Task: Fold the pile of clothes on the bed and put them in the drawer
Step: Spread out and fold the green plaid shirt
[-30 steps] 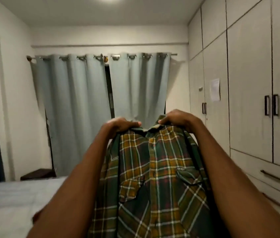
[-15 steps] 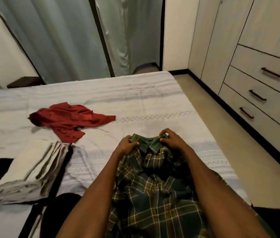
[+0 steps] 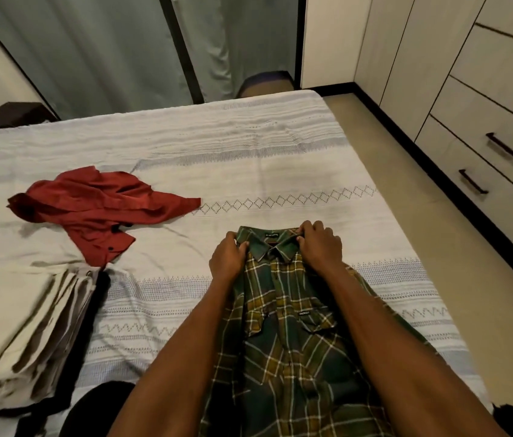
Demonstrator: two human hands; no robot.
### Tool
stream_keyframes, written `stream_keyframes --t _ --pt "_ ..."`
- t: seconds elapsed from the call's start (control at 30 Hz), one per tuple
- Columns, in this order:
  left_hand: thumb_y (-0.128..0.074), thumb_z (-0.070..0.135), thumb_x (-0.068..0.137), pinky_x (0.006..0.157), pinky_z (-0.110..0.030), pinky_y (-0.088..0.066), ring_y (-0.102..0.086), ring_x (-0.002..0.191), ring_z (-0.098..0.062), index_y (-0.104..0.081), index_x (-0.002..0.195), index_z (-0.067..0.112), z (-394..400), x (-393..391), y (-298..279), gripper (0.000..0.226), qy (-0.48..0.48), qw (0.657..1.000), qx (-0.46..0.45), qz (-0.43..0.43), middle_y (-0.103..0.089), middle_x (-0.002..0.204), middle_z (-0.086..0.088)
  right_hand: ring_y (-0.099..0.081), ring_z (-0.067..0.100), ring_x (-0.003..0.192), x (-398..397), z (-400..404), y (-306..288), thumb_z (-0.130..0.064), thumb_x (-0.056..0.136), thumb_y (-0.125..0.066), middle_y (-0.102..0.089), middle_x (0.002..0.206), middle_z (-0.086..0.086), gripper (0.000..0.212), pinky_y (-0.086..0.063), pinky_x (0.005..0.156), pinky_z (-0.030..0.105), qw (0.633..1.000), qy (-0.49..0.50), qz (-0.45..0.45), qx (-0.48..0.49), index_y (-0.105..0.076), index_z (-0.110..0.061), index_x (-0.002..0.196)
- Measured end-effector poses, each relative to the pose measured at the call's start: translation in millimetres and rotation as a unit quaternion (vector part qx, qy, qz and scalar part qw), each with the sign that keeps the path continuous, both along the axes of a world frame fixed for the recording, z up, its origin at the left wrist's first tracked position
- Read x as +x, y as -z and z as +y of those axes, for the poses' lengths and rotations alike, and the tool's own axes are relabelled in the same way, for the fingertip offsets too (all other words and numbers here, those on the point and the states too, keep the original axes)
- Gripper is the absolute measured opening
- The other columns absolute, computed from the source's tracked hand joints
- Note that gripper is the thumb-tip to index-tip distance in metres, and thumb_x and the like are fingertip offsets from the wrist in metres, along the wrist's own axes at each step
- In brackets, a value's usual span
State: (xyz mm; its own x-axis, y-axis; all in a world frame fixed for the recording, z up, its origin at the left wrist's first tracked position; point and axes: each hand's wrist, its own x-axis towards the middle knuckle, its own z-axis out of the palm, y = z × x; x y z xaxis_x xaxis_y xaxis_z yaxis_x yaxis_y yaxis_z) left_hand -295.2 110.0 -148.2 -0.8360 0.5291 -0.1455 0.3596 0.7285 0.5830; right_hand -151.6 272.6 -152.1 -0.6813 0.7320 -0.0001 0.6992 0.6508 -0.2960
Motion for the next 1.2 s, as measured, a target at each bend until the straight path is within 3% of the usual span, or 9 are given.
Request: stream_keyframes --t 0.13,0.23,0.37,0.53,0.63,0.83,0.93,1.07,1.2 --pt "-0.052 0.044 0.098 0.085 -0.038 -0.046 -0.059 0.111 -0.029 -0.050 0.128 0.017 9 -5 18 0.040 -0.016 1.000 -0.025 -0.004 -0.061 0.127 -0.009 -0.049 0.035 0.116 -16 3 10 -0.032 0.101 -0.048 -0.051 0.130 0.011 0.026 -0.040 0.092 0.046 1.000 0.017 -0.024 0.009 -0.053 -0.017 0.122" --pt "-0.058 0.037 0.097 0.089 -0.043 -0.048 -0.054 0.116 -0.033 -0.044 0.135 0.016 12 -6 23 0.046 -0.010 0.998 -0.041 0.039 -0.051 0.134 -0.012 -0.046 0.035 0.122 -23 7 19 -0.025 0.096 -0.054 -0.052 0.133 0.010 0.026 -0.039 0.096 0.047 1.000 0.006 -0.011 0.017 -0.059 -0.019 0.121" --pt "-0.060 0.021 0.091 0.099 -0.041 -0.042 -0.046 0.123 -0.031 -0.041 0.146 0.028 10 -7 23 0.059 0.149 0.975 -0.016 0.167 -0.044 0.146 -0.006 -0.045 0.035 0.135 -23 5 28 -0.017 0.080 -0.063 -0.066 0.128 0.004 0.037 -0.040 0.105 0.051 0.984 -0.158 0.069 0.035 -0.072 -0.024 0.116" --pt "-0.052 0.042 0.092 0.105 -0.042 -0.019 -0.036 0.133 -0.030 -0.056 0.133 0.038 5 -13 26 0.042 0.272 0.927 -0.054 0.253 -0.048 0.144 0.005 -0.054 0.026 0.123 -13 -4 30 -0.050 0.090 -0.047 -0.068 0.117 -0.002 0.043 -0.037 0.105 0.043 0.974 -0.213 0.074 0.022 -0.070 -0.026 0.117" --pt "-0.052 0.055 0.093 0.105 -0.043 -0.017 -0.037 0.130 -0.029 -0.060 0.128 0.041 8 -15 19 0.038 0.294 0.909 -0.070 0.287 -0.054 0.131 0.002 -0.055 0.024 0.113 -8 -4 28 -0.048 0.088 -0.057 -0.065 0.114 -0.001 0.033 -0.039 0.101 0.041 0.975 -0.210 0.068 0.039 -0.067 -0.026 0.111" --pt "-0.054 0.065 0.089 0.102 -0.044 -0.023 -0.040 0.118 -0.028 -0.067 0.118 0.041 17 -15 0 0.039 0.312 0.909 -0.100 0.256 -0.054 0.112 0.000 -0.060 0.029 0.099 8 -7 25 -0.035 0.085 -0.067 -0.067 0.100 0.003 0.021 -0.047 0.086 0.041 0.968 -0.224 0.071 0.088 -0.069 -0.022 0.101" --pt "-0.055 0.063 0.089 0.108 -0.047 -0.019 -0.039 0.123 -0.029 -0.066 0.119 0.042 20 -17 -7 0.038 0.348 0.896 -0.130 0.245 -0.054 0.118 -0.002 -0.059 0.029 0.100 16 -7 25 -0.033 0.086 -0.070 -0.066 0.101 0.002 0.020 -0.048 0.086 0.042 0.964 -0.236 0.072 0.098 -0.067 -0.024 0.104" --pt "-0.053 0.043 0.095 0.119 -0.050 -0.003 -0.037 0.134 -0.027 -0.064 0.122 0.031 23 -12 -8 0.031 0.394 0.882 -0.116 0.233 -0.060 0.124 0.003 -0.060 0.029 0.100 22 -10 24 -0.024 0.087 -0.069 -0.066 0.102 0.001 0.019 -0.049 0.084 0.042 0.960 -0.247 0.078 0.106 -0.066 -0.022 0.106" --pt "-0.053 0.048 0.096 0.119 -0.048 -0.008 -0.038 0.134 -0.026 -0.059 0.131 0.031 23 -4 -6 0.039 0.406 0.882 -0.126 0.204 -0.059 0.129 0.001 -0.064 0.027 0.094 31 -16 20 -0.020 0.082 -0.073 -0.069 0.096 0.000 0.018 -0.050 0.080 0.039 0.963 -0.232 0.097 0.096 -0.066 -0.021 0.098"
